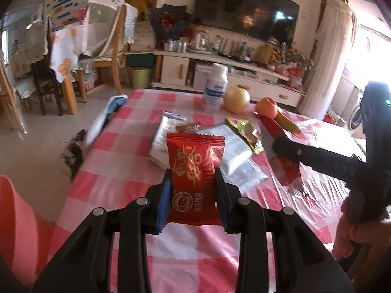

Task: Collect trash
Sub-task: 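Carry both red packets to the pink bucket and open both tools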

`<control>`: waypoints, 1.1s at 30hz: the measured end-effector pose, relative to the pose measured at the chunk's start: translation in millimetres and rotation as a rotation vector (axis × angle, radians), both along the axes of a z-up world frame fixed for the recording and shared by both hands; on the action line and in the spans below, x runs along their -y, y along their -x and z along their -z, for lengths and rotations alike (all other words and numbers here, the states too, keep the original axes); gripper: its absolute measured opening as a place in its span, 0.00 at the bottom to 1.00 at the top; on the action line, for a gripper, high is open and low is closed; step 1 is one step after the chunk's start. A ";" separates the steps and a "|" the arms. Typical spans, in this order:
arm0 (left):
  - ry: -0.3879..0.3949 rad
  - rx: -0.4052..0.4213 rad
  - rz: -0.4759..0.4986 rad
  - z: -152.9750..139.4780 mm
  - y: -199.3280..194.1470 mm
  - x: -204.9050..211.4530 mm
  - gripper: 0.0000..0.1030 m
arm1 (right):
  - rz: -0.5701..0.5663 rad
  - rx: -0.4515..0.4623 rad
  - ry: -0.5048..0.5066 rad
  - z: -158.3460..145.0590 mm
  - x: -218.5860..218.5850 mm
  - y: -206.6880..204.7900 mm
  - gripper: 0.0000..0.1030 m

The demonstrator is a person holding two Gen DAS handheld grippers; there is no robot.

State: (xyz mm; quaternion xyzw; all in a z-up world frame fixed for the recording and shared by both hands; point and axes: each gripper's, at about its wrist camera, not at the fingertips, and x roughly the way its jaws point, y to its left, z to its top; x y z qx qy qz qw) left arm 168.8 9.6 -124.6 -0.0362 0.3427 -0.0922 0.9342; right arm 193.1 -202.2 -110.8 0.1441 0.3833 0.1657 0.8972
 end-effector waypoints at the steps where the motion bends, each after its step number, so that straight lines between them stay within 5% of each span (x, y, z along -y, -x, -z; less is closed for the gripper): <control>1: 0.002 0.002 -0.009 -1.4 0.8 -4.2 0.34 | -0.005 0.005 0.002 -1.6 -3.9 1.5 0.37; 21: 0.039 0.103 -0.365 -43.2 34.8 -139.0 0.34 | -0.281 0.047 -0.039 -44.2 -162.5 14.5 0.37; 33: 0.137 0.069 -0.622 -55.2 79.8 -276.1 0.34 | -0.539 0.050 -0.058 -61.4 -303.7 31.6 0.37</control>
